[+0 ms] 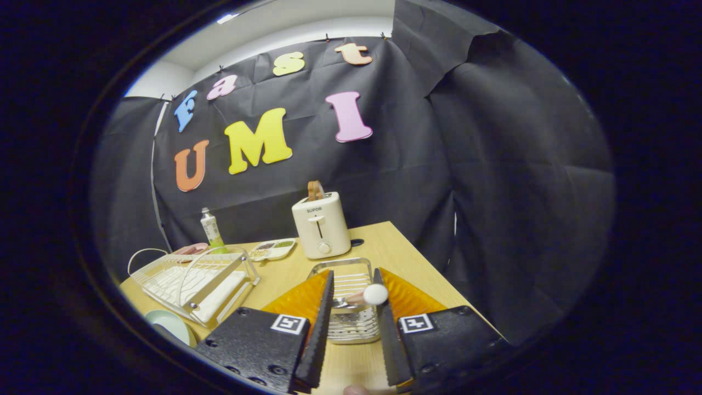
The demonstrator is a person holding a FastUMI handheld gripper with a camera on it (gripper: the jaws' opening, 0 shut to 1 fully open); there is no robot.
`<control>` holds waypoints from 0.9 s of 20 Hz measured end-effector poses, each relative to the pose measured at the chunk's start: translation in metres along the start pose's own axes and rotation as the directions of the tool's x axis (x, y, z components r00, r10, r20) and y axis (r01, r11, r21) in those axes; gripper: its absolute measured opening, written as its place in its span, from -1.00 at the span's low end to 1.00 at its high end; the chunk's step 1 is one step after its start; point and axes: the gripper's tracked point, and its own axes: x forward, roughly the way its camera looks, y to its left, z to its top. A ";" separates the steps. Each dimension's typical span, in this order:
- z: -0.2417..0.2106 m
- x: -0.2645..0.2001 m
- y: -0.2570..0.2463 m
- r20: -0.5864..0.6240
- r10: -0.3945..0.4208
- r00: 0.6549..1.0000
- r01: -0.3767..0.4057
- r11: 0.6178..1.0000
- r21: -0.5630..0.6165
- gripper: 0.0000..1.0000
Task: Take the plate from the dish rack, then take the spoon from the basket and place it into the plate.
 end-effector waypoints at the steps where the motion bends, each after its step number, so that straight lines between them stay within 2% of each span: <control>1: 0.002 0.000 0.004 -0.013 0.020 1.000 -0.019 1.000 0.014 -0.26; 2: 0.001 -0.001 0.009 -0.027 0.030 0.999 -0.029 0.999 0.036 -0.49; 3: 0.003 0.002 0.010 -0.041 0.037 0.998 -0.035 0.998 0.049 -0.58; 9: 0.033 -0.012 0.013 -0.053 0.029 0.998 -0.027 0.999 0.036 -0.72; 13: 0.073 -0.055 0.025 -0.012 0.034 0.999 -0.034 0.999 -0.008 -0.72; 15: 0.092 -0.088 0.048 0.008 0.082 0.997 -0.082 0.996 -0.031 -0.72; 18: 0.106 -0.135 0.105 -0.001 0.218 0.976 -0.217 0.973 -0.081 -0.72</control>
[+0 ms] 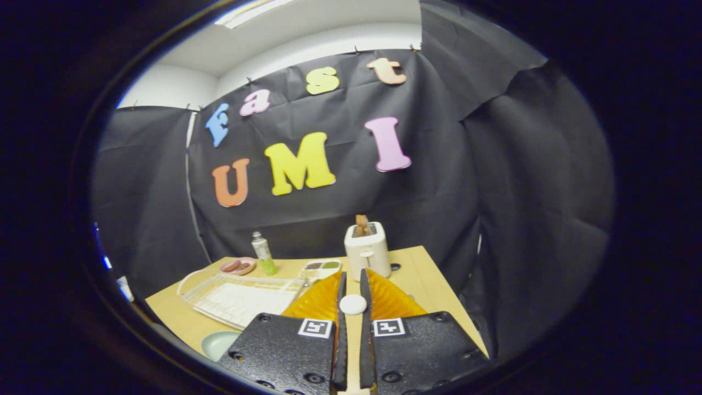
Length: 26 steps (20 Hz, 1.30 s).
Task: Take the plate from the dish rack, then take the spoon from the basket and place it into the plate.
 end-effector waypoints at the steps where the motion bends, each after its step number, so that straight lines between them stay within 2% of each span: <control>1: 0.001 -0.006 0.024 -0.008 0.053 0.999 -0.053 0.998 -0.017 -0.73; 5: -0.015 -0.020 0.110 -0.080 0.228 0.970 -0.235 0.968 -0.090 -0.73; 8: -0.052 -0.018 0.163 -0.190 0.339 0.921 -0.360 0.929 -0.087 -0.73; 13: -0.125 0.001 0.215 -0.387 0.411 0.825 -0.481 0.871 -0.101 -0.73; 19: -0.182 0.013 0.243 -0.522 0.445 0.728 -0.549 0.834 -0.055 -0.72; 23: -0.194 0.020 0.249 -0.550 0.444 0.707 -0.565 0.823 -0.063 -0.70; 26: -0.197 0.027 0.245 -0.558 0.443 0.701 -0.559 0.828 -0.044 -0.64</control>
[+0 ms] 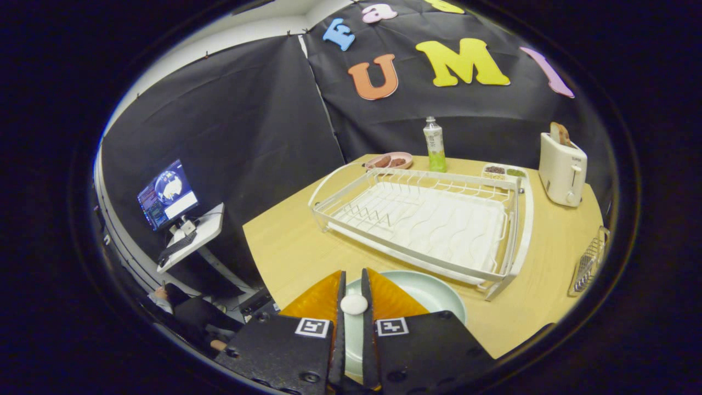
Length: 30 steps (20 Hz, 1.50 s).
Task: Take the plate from the dish rack, then take the spoon from the basket and place it into the plate.
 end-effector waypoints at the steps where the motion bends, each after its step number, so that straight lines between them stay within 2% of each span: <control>1: 0.001 0.001 -0.002 0.000 -0.002 1.000 0.002 1.000 0.008 -0.61; 2: 0.002 0.002 -0.005 0.006 -0.013 1.000 0.013 1.000 0.019 -0.59; 3: 0.006 0.001 -0.010 0.020 -0.025 0.999 0.024 0.999 0.027 -0.44; 4: 0.009 -0.001 -0.014 0.029 -0.036 0.999 0.035 0.999 0.032 -0.28; 5: 0.011 -0.005 -0.017 0.039 -0.048 0.998 0.046 0.998 0.040 0.02; 6: 0.014 -0.007 -0.019 0.054 -0.060 0.997 0.058 0.997 0.047 0.17; 7: 0.017 -0.010 -0.022 0.068 -0.075 0.995 0.071 0.996 0.053 0.43; 8: 0.020 -0.014 -0.025 0.086 -0.094 0.992 0.090 0.994 0.057 0.53; 9: 0.024 -0.017 -0.028 0.106 -0.114 0.988 0.107 0.992 0.067 0.78; 11: 0.030 -0.024 -0.033 0.142 -0.153 0.978 0.142 0.986 0.086 1.00; 14: 0.044 -0.042 -0.041 0.216 -0.228 0.949 0.209 0.972 0.109 1.00; 17: 0.059 -0.069 -0.050 0.308 -0.330 0.893 0.304 0.944 0.130 1.00; 18: 0.063 -0.079 -0.053 0.335 -0.369 0.867 0.341 0.929 0.142 1.00; 21: 0.071 -0.115 -0.066 0.428 -0.497 0.755 0.454 0.867 0.205 1.00; 23: 0.069 -0.135 -0.071 0.464 -0.571 0.677 0.512 0.819 0.260 1.00; 25: 0.064 -0.149 -0.072 0.480 -0.623 0.618 0.557 0.778 0.291 1.00; 30: 0.053 -0.163 -0.067 0.504 -0.687 0.524 0.619 0.713 0.328 1.00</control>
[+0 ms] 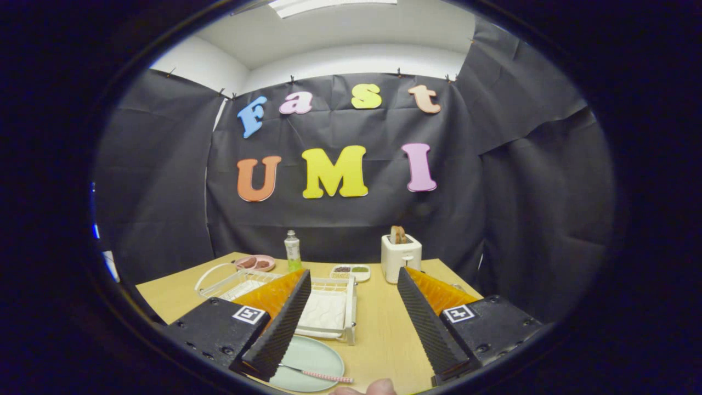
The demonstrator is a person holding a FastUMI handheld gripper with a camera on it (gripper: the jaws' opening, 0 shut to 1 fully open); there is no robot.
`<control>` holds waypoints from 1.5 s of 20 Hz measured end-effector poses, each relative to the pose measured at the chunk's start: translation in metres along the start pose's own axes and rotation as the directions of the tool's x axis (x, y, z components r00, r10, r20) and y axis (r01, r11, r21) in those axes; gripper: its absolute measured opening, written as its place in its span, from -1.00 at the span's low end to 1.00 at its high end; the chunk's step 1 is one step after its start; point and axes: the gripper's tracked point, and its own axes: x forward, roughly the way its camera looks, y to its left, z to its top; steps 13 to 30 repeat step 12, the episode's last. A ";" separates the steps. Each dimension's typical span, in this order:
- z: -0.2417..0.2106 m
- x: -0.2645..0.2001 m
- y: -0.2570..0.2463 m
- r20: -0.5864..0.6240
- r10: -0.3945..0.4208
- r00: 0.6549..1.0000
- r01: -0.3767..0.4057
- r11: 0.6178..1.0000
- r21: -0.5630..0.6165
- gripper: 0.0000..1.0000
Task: Take the plate from the dish rack, then take the spoon from the basket and place it into the plate.
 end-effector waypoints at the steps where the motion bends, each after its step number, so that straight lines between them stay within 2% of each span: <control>1: -0.003 -0.001 -0.001 0.007 -0.012 1.000 0.012 1.000 -0.009 1.00; 5: -0.006 -0.009 0.001 0.026 -0.034 0.999 0.035 0.998 -0.049 1.00; 12: 0.000 -0.016 -0.003 0.072 -0.073 0.995 0.075 0.997 -0.030 1.00; 30: 0.000 -0.016 -0.003 0.072 -0.073 0.995 0.075 0.997 -0.030 1.00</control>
